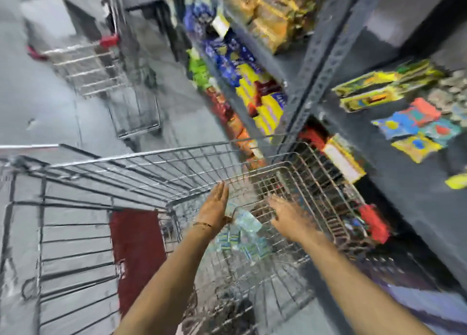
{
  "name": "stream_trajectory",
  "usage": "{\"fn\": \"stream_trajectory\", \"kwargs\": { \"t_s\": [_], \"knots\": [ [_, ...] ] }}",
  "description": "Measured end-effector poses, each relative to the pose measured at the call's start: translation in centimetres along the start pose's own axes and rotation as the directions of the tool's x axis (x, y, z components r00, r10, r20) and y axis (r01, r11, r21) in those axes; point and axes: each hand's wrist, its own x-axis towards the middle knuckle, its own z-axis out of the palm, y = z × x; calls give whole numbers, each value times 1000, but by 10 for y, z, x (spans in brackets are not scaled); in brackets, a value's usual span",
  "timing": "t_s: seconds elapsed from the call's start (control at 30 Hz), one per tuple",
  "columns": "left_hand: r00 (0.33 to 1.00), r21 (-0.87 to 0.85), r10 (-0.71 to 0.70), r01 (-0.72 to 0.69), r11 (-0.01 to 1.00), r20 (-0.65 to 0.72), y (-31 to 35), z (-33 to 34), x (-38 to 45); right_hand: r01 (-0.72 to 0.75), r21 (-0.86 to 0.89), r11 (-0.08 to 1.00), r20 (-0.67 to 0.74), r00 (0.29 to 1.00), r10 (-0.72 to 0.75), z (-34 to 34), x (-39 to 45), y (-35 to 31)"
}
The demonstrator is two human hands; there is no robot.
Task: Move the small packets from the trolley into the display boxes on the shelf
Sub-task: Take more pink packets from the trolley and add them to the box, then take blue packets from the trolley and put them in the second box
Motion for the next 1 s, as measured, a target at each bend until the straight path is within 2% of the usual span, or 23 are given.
{"fn": "stream_trajectory", "kwargs": {
  "t_s": [0.1, 0.23, 0.3, 0.4, 0.53, 0.67, 0.83, 1.0],
  "knots": [
    [998, 44, -31, 29, 999, 54, -32, 42, 25, 155, -144, 977, 170, 977, -130, 54, 59, 7],
    [986, 109, 52, -69, 992, 159, -54, 90, 61, 413, -360, 837, 358, 889, -285, 110, 106, 23],
    [971, 154, 118, -151, 977, 206, -61, 106, 75, 480, -423, 769, 397, 861, -319, 132, 115, 32],
    [957, 168, 172, -214, 962, 233, -68, 123, 86, 500, -434, 749, 421, 848, -322, 150, 121, 40],
    [960, 101, 168, -194, 976, 223, -75, 131, 94, 465, -393, 793, 398, 864, -309, 152, 127, 46],
    [978, 38, 76, -85, 996, 194, -70, 132, 101, 230, -281, 932, 234, 958, -166, 149, 128, 43],
    [989, -57, 23, -15, 998, 148, -64, 135, 103, 162, -247, 955, 171, 978, -121, 151, 126, 39],
    [993, -95, 32, -21, 995, 111, -56, 120, 90, 91, -217, 972, 115, 991, -67, 135, 117, 27]
  ]
}}
